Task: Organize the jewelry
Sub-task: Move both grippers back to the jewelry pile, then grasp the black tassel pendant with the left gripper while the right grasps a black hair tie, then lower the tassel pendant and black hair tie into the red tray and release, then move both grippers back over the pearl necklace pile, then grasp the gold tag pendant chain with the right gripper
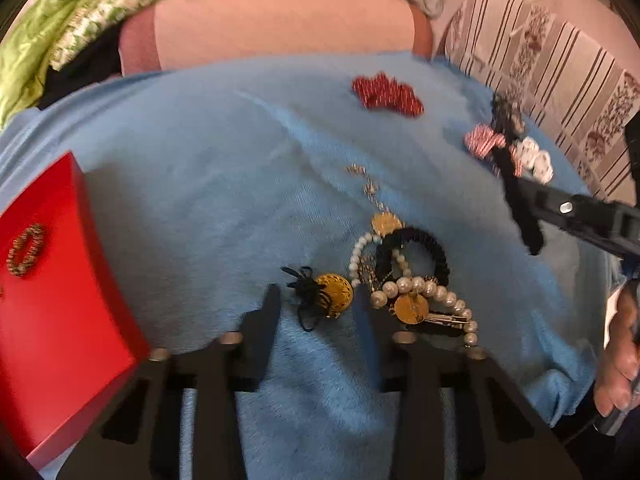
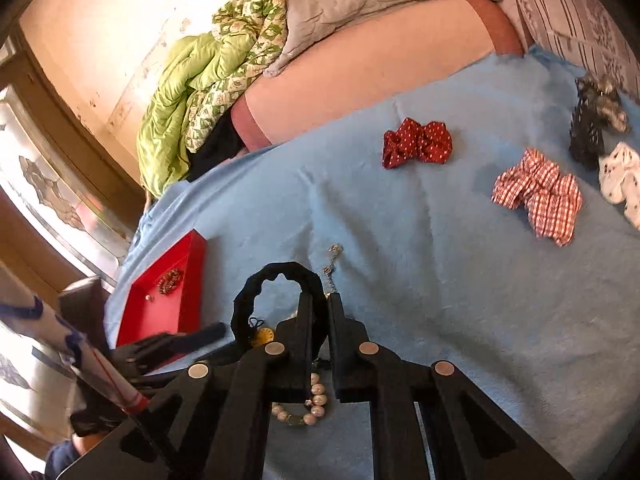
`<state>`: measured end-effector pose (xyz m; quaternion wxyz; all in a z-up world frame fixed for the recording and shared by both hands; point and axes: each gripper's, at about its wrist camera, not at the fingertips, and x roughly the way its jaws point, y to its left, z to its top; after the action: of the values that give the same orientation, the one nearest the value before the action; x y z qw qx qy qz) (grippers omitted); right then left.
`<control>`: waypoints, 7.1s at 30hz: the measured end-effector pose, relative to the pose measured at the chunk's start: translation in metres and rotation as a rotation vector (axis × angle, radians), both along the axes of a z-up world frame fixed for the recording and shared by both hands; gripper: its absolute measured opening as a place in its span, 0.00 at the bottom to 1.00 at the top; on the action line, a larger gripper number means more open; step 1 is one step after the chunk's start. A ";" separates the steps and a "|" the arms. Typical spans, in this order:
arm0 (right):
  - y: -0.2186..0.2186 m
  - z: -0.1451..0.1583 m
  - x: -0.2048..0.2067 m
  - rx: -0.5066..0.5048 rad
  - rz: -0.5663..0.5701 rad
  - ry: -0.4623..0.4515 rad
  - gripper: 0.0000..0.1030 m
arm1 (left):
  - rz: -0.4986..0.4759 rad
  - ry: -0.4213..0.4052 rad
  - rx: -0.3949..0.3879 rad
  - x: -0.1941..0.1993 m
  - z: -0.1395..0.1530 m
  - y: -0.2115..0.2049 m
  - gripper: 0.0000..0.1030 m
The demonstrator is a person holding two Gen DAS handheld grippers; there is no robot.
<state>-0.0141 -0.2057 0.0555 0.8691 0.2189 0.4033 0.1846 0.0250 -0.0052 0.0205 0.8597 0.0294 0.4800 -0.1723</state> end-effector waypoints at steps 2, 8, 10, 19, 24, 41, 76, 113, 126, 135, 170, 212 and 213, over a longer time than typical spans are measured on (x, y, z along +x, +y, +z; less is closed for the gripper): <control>0.002 0.002 0.001 0.001 0.010 -0.004 0.08 | 0.000 0.012 0.012 0.003 -0.006 -0.003 0.25; 0.006 0.003 0.003 0.023 0.033 -0.015 0.08 | -0.019 -0.017 0.049 0.009 -0.013 -0.016 0.32; 0.009 0.003 0.002 0.020 0.036 -0.014 0.08 | -0.030 -0.029 0.080 0.007 -0.013 -0.021 0.32; 0.010 0.007 0.002 0.033 0.040 -0.038 0.08 | 0.011 -0.075 0.039 0.002 0.003 -0.006 0.15; 0.020 0.018 -0.003 0.017 0.055 -0.090 0.08 | 0.077 -0.191 -0.023 -0.007 0.036 0.018 0.15; 0.078 0.029 -0.009 -0.058 0.138 -0.155 0.08 | 0.207 -0.316 -0.024 -0.024 0.072 0.078 0.15; 0.247 0.026 0.034 -0.126 0.339 -0.118 0.08 | 0.536 -0.263 -0.064 -0.045 0.069 0.256 0.15; 0.318 -0.022 0.093 -0.262 0.402 -0.036 0.26 | 0.641 -0.090 -0.073 0.003 0.026 0.267 0.15; 0.292 0.008 0.088 -0.162 0.364 -0.072 0.26 | 0.639 -0.170 -0.120 -0.001 0.044 0.255 0.33; 0.223 0.043 0.076 -0.111 0.262 -0.096 0.26 | 0.500 -0.226 -0.168 0.002 0.059 0.201 0.33; 0.083 -0.038 0.100 -0.331 0.115 0.167 0.00 | 0.007 -0.050 -0.099 0.006 0.019 0.044 0.33; 0.106 -0.053 0.105 -0.502 0.205 0.126 0.27 | -0.101 0.018 -0.078 0.012 0.001 0.016 0.37; 0.105 -0.053 0.106 -0.494 0.204 0.130 0.26 | -0.102 0.020 -0.079 0.012 0.001 0.015 0.37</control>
<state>0.0915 -0.1009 0.0024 0.8452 -0.0302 0.5112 0.1529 0.0372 0.0103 0.0211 0.8455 0.0182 0.4792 -0.2351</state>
